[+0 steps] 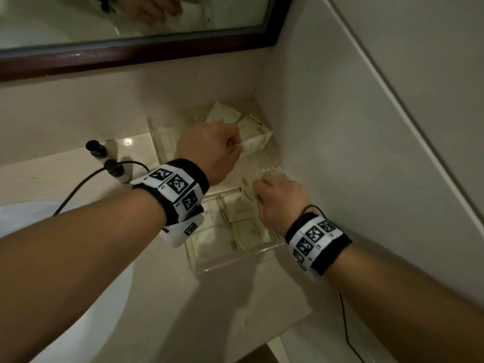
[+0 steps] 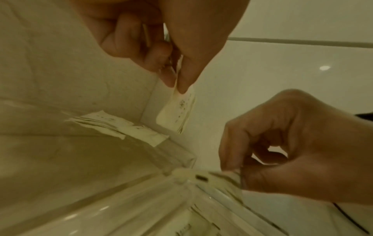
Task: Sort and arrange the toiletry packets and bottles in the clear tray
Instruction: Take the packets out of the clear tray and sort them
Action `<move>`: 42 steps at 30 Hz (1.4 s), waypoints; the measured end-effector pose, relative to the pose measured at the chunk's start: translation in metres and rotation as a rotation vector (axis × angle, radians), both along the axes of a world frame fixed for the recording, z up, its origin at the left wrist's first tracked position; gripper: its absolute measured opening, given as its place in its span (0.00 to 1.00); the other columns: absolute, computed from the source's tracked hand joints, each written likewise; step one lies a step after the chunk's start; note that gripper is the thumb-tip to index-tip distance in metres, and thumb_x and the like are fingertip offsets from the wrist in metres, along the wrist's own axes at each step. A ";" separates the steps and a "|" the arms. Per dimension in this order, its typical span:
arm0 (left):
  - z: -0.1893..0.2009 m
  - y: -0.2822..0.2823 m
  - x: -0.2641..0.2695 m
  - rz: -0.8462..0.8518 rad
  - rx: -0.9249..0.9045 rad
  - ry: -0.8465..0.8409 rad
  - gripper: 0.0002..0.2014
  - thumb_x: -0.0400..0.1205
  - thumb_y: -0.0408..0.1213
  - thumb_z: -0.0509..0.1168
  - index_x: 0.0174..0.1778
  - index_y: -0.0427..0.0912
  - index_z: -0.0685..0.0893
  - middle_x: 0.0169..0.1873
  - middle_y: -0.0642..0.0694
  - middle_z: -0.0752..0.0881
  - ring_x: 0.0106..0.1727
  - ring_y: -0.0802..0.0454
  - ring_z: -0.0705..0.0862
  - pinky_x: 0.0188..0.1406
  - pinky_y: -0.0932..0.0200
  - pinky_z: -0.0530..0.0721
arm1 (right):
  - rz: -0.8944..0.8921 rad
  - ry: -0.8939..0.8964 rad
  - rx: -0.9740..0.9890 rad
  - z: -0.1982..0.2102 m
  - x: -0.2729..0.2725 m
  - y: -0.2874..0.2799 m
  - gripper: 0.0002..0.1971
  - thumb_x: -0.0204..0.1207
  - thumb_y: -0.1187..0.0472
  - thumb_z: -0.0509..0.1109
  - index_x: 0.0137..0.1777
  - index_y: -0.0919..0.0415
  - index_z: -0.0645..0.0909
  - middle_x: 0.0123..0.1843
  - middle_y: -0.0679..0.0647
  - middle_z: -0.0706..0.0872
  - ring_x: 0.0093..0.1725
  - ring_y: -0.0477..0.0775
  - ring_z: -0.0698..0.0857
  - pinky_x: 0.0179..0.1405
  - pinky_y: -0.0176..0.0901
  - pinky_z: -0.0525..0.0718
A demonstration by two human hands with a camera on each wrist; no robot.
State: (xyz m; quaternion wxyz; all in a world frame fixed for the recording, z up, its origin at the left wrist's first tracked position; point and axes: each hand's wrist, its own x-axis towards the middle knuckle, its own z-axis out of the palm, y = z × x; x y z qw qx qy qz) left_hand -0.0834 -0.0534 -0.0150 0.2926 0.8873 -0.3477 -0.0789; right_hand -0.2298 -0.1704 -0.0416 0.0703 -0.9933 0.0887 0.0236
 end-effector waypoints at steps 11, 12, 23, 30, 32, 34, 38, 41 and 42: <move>-0.012 -0.018 -0.049 -0.329 0.226 -0.167 0.05 0.82 0.42 0.63 0.44 0.52 0.85 0.42 0.54 0.86 0.39 0.48 0.83 0.35 0.54 0.82 | -0.015 0.419 -0.054 0.000 -0.053 0.005 0.15 0.79 0.61 0.59 0.61 0.57 0.81 0.58 0.52 0.82 0.60 0.58 0.79 0.44 0.49 0.78; -0.014 -0.019 -0.052 -0.355 0.243 -0.190 0.06 0.83 0.42 0.62 0.45 0.51 0.85 0.44 0.53 0.86 0.40 0.47 0.83 0.34 0.55 0.81 | -0.021 0.443 -0.048 -0.001 -0.055 0.005 0.15 0.79 0.62 0.58 0.61 0.57 0.81 0.58 0.52 0.82 0.61 0.58 0.78 0.46 0.49 0.78; -0.039 -0.032 -0.067 -0.436 0.377 -0.247 0.07 0.82 0.36 0.61 0.42 0.49 0.83 0.41 0.50 0.84 0.34 0.42 0.80 0.32 0.53 0.81 | -0.077 0.503 0.021 -0.014 -0.062 0.002 0.16 0.78 0.54 0.59 0.59 0.53 0.84 0.58 0.53 0.84 0.56 0.62 0.85 0.50 0.50 0.80; -0.044 -0.045 -0.073 -0.523 0.513 -0.339 0.06 0.83 0.33 0.61 0.48 0.45 0.83 0.42 0.47 0.82 0.36 0.41 0.83 0.28 0.54 0.74 | -0.086 0.412 0.050 -0.019 -0.065 -0.002 0.15 0.75 0.51 0.60 0.54 0.52 0.86 0.53 0.53 0.87 0.49 0.62 0.86 0.41 0.46 0.75; -0.047 -0.047 -0.073 -0.539 0.547 -0.331 0.07 0.84 0.34 0.61 0.50 0.46 0.84 0.44 0.47 0.82 0.40 0.42 0.84 0.30 0.54 0.73 | -0.095 0.397 0.056 -0.020 -0.066 -0.003 0.16 0.76 0.51 0.60 0.55 0.52 0.86 0.54 0.53 0.87 0.49 0.61 0.86 0.41 0.45 0.74; -0.049 -0.046 -0.073 -0.557 0.582 -0.307 0.09 0.84 0.33 0.61 0.53 0.47 0.86 0.49 0.48 0.83 0.44 0.42 0.85 0.33 0.54 0.75 | -0.100 0.383 0.054 -0.022 -0.067 -0.003 0.16 0.77 0.50 0.60 0.55 0.52 0.86 0.53 0.53 0.87 0.49 0.61 0.86 0.40 0.44 0.73; -0.054 -0.045 -0.074 -0.605 0.655 -0.240 0.15 0.82 0.28 0.61 0.59 0.47 0.85 0.56 0.47 0.84 0.52 0.42 0.86 0.43 0.51 0.83 | -0.111 0.373 0.053 -0.027 -0.066 -0.003 0.15 0.78 0.50 0.59 0.50 0.55 0.85 0.50 0.54 0.88 0.46 0.61 0.86 0.37 0.43 0.73; -0.056 -0.045 -0.072 -0.618 0.655 -0.178 0.16 0.81 0.26 0.62 0.60 0.47 0.84 0.57 0.46 0.84 0.52 0.40 0.86 0.47 0.48 0.85 | -0.127 0.380 0.060 -0.028 -0.064 -0.003 0.15 0.78 0.51 0.58 0.50 0.54 0.86 0.50 0.53 0.88 0.46 0.60 0.86 0.37 0.42 0.72; -0.056 -0.045 -0.071 -0.625 0.656 -0.165 0.17 0.80 0.26 0.62 0.61 0.47 0.84 0.58 0.46 0.84 0.53 0.40 0.86 0.48 0.47 0.85 | -0.130 0.384 0.062 -0.027 -0.064 -0.003 0.15 0.78 0.51 0.58 0.50 0.54 0.86 0.50 0.53 0.88 0.46 0.60 0.86 0.37 0.42 0.72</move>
